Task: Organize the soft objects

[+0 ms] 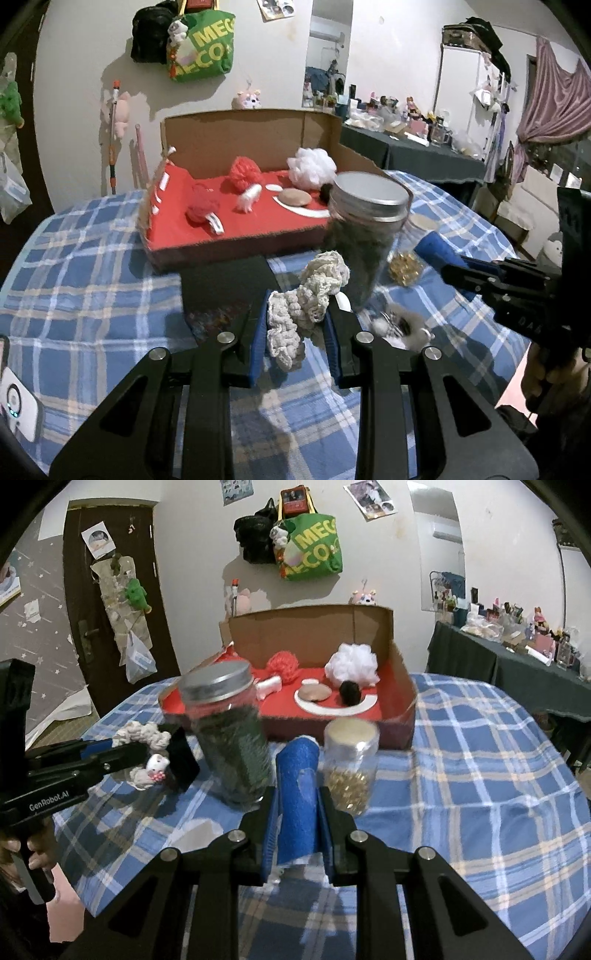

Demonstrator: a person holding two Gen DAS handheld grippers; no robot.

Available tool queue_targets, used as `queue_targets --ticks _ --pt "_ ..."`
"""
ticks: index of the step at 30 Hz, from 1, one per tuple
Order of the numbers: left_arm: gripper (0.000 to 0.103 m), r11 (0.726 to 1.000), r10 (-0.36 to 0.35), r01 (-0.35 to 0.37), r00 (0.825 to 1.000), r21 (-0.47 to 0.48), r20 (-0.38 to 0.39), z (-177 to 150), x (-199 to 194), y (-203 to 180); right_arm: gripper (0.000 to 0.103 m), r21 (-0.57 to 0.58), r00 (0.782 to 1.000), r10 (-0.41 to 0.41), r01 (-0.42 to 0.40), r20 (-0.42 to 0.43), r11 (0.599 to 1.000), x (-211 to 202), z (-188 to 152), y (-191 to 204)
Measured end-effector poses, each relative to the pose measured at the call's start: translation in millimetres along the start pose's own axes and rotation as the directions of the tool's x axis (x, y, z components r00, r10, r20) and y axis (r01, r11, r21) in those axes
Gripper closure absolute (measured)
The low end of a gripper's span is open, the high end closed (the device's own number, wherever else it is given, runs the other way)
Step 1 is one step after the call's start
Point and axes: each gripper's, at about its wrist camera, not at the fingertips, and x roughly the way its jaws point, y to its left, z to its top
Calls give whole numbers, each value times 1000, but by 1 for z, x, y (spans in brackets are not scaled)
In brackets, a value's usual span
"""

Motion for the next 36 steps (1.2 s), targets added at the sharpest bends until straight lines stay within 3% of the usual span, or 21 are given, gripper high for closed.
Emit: queue_targets --ticks 19,29,36 --pt "78 997 77 -77 997 7 19 45 13 39 81 -13 999 -48 48 23 999 13 53 -32" --pt "78 994 26 -17 996 109 -80 81 58 44 80 -111 995 -13 2 -95 994 67 97 -41" --pt "78 988 22 4 985 152 -171 98 96 56 81 -214 970 -57 6 -235 977 120 117 -44"
